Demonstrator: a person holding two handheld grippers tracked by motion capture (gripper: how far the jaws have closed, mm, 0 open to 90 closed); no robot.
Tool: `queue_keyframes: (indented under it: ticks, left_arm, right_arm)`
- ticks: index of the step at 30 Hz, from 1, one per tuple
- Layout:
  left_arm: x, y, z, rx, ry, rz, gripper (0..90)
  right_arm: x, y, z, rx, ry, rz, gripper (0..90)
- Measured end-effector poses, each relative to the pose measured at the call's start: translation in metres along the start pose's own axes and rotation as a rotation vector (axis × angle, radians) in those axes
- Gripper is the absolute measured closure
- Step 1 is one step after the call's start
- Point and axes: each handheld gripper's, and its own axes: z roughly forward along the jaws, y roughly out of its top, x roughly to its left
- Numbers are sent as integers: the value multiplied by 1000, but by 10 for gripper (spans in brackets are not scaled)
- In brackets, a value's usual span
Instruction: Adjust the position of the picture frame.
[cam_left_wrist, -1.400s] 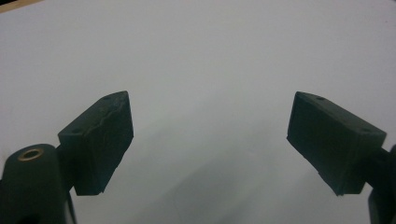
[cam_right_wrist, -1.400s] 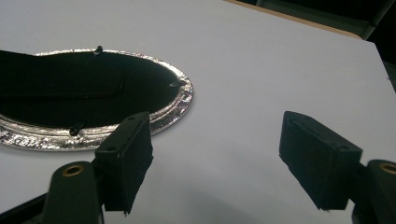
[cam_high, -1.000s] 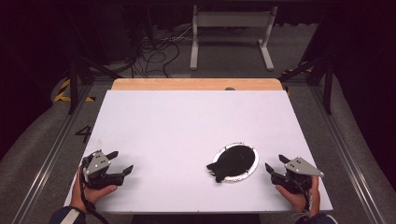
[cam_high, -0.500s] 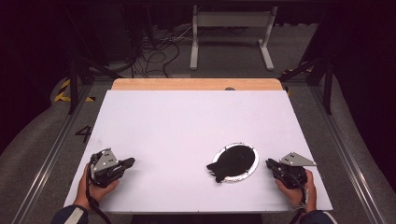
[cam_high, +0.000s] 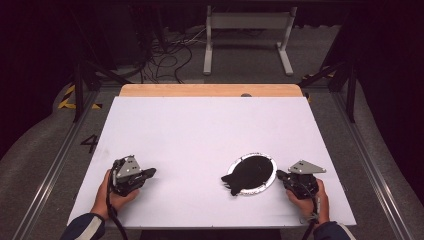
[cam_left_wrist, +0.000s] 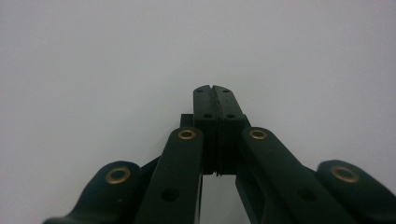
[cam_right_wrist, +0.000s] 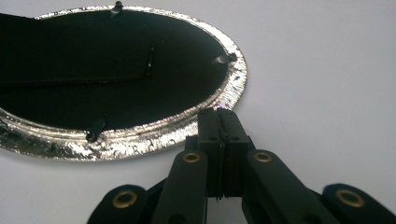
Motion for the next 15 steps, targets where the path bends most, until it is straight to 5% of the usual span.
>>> queue_keyframes:
  ticks: [9,15]
  left_arm:
    - [-11,21,25,33,-57,55,891]
    - [-12,26,33,38,-72,56,894]
  right_arm:
    - [4,8,9,2,12,8,900]
    - [9,15,16,9,18,-10,900]
